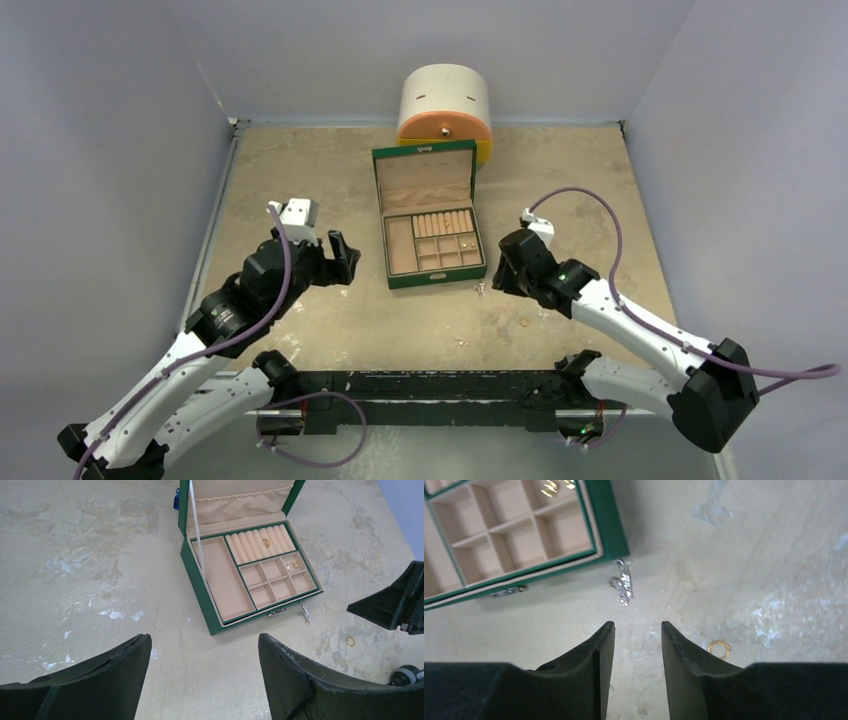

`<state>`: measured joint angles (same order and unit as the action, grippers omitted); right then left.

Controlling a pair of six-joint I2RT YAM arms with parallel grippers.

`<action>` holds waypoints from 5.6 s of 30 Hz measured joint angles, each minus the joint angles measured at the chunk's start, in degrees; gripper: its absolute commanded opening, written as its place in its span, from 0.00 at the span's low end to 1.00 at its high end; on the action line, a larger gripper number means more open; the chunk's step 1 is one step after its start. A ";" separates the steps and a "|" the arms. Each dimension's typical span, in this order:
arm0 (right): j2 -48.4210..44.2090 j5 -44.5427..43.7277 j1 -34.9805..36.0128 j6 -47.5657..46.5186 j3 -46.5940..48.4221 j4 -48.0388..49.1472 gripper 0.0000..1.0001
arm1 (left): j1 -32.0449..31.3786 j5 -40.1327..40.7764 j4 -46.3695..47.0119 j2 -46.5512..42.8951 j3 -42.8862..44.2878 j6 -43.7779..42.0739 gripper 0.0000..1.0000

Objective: Organize the mixed jewelry

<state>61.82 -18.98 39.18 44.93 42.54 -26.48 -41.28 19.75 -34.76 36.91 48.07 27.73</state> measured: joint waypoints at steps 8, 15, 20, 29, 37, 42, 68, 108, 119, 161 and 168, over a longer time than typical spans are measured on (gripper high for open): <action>-3.15 -1.51 0.00 9.35 -5.86 -7.28 0.40 | 0.39 -0.70 0.52 0.02 0.00 -0.42 0.78; -4.87 -2.23 0.00 19.54 -11.21 -11.15 0.33 | 0.42 -1.09 0.79 0.11 0.00 -0.50 0.78; -5.35 -2.78 0.00 25.88 -12.09 -12.61 0.31 | 0.72 -1.22 0.79 0.24 0.00 -0.52 0.78; -5.33 -2.75 0.00 34.01 -14.03 -13.31 0.28 | 0.76 -1.51 0.79 0.28 0.00 -0.55 0.78; -5.31 -2.56 0.00 39.54 -15.58 -13.22 0.27 | 0.76 -1.55 0.79 0.26 0.00 -0.55 0.78; -5.22 -2.62 0.00 42.12 -15.58 -13.46 0.27 | 0.76 -1.55 0.79 0.26 0.00 -0.55 0.78; -5.25 -4.48 0.00 49.00 -16.52 -13.77 0.24 | 0.79 -1.55 0.79 -0.07 0.00 -0.55 0.78; -3.23 -6.01 0.00 52.35 -15.74 -15.19 0.17 | 1.03 -1.57 0.81 -0.42 0.00 -0.55 0.79; 5.42 -6.84 0.02 47.41 -11.08 -15.15 0.05 | 1.33 -1.57 0.81 -0.39 0.00 -0.81 0.79; 8.96 -3.02 15.15 -12.20 -4.63 9.14 0.31 | 1.62 -1.57 0.81 -0.59 0.00 -0.96 0.79; 7.41 -4.09 15.17 -11.06 -4.61 8.66 0.31 | 1.90 -1.57 0.81 -0.48 0.00 -0.96 0.79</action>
<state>69.23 -23.07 54.35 33.87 37.93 -17.82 -39.38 18.17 -33.95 36.42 48.07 26.76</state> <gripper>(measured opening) 0.308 0.784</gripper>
